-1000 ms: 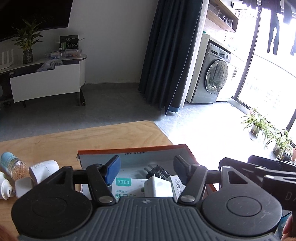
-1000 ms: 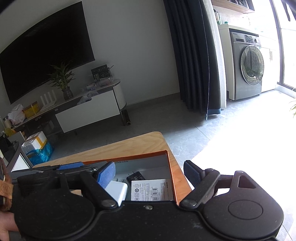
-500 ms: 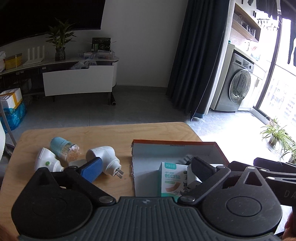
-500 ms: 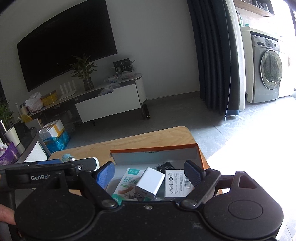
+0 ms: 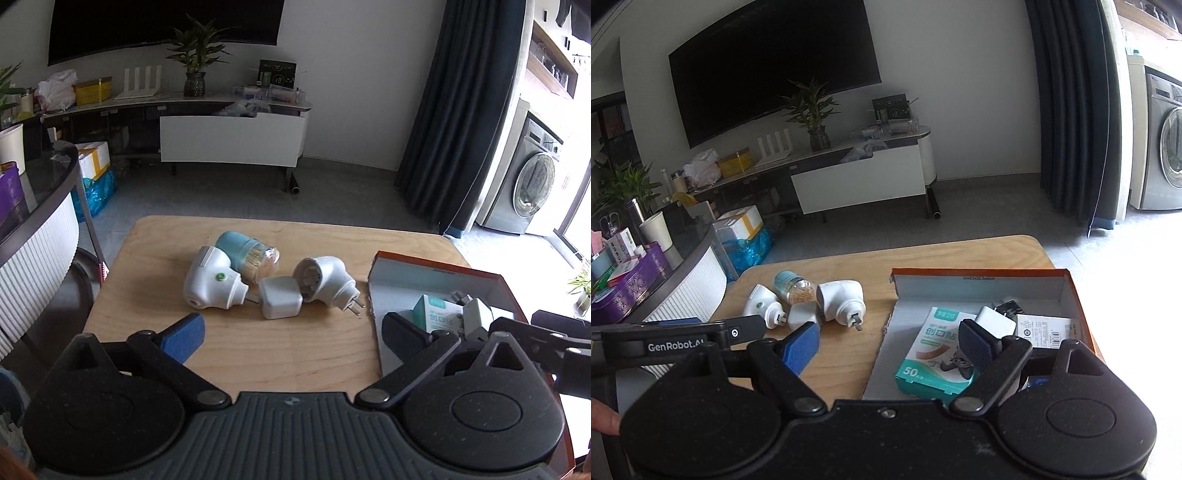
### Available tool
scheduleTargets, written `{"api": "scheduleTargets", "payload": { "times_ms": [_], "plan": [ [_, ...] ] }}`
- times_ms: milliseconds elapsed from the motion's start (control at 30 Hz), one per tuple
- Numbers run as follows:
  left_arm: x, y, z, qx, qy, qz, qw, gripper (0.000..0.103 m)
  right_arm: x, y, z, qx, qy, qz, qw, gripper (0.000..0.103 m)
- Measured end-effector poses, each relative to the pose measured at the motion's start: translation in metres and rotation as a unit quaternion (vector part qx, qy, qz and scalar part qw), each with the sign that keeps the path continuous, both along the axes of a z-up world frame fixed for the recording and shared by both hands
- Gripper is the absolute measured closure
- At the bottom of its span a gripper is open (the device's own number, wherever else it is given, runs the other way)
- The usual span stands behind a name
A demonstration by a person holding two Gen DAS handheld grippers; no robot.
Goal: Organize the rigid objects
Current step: 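Withdraw both open grippers from the tray toward the white plug-in devices, then grasp the large white air-freshener device with left gripper while right gripper approaches the white plug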
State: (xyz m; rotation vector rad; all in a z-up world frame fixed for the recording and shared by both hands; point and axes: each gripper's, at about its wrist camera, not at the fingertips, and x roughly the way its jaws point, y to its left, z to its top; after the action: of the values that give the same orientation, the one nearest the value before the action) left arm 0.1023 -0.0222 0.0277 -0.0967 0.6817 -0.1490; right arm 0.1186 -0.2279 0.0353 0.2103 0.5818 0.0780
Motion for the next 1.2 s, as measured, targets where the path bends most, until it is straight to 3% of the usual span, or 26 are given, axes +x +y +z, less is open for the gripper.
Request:
{"api": "scheduleTargets", "payload": {
  "times_ms": [433, 1200],
  "plan": [
    [0.003, 0.034, -0.004, 0.007, 0.010, 0.041, 0.9991, 0.000, 0.007, 0.033, -0.001, -0.011, 0.009, 0.036, 0.999, 0.005],
    [0.018, 0.045, -0.015, 0.030, 0.026, 0.033, 0.9987, 0.000, 0.030, 0.061, -0.013, -0.023, 0.029, 0.062, 0.997, 0.005]
  ]
}}
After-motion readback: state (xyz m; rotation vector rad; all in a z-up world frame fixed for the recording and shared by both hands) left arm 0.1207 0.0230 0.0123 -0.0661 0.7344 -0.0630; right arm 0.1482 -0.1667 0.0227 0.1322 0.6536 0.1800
